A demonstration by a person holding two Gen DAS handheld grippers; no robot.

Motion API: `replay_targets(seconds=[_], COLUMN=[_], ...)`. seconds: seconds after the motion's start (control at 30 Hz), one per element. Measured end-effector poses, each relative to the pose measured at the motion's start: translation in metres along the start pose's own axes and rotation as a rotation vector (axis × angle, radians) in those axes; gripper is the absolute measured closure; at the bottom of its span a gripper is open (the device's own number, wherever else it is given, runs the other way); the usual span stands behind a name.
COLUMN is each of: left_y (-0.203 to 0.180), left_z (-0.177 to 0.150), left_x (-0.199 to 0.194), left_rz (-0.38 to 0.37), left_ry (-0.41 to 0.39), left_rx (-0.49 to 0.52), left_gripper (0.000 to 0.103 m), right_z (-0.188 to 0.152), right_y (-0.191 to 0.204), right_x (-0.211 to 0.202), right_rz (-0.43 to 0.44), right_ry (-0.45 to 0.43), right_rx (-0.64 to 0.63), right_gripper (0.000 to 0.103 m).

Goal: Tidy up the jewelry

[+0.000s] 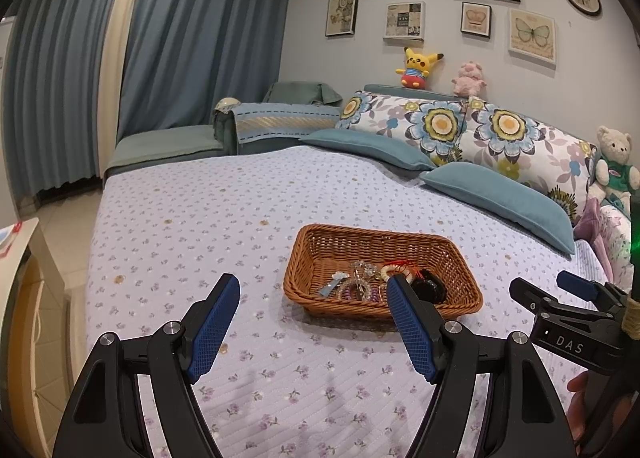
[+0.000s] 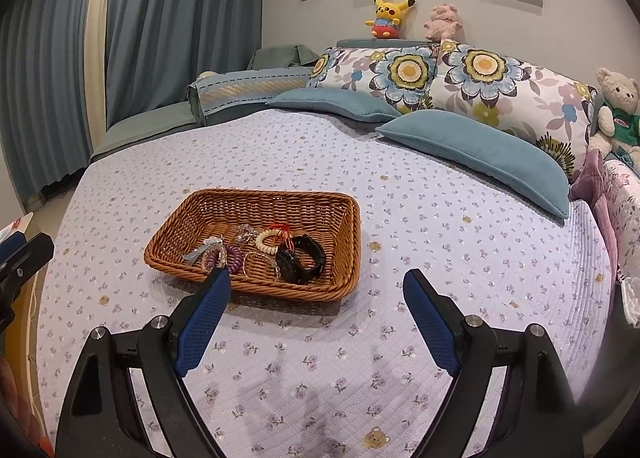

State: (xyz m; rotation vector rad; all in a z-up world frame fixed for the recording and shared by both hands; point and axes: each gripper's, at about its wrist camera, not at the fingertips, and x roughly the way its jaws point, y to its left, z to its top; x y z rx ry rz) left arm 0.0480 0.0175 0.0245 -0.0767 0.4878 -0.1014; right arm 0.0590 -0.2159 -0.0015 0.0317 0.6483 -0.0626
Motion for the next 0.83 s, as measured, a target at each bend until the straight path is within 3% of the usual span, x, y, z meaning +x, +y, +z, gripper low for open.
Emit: replay_targets(seconds=[0.73, 0.83], left_y=[-0.0049, -0.0049], left_z=[-0.0030, -0.0033], left_x=[0.0024, 0.0022], left_rz=[-0.001, 0.058], left_ry=[0.013, -0.008], left_rx=[0.004, 0.018], left_gripper=[0.026, 0.026], right_z=[-0.0004, 0.0001], right_y=[0.0065, 0.0071], right_x=[0.0062, 0.0062], right_rz=[0.007, 0.004], right_ry=[0.018, 0.017], right_rx=[-0.028, -0.028], right_gripper=[0.014, 0.014])
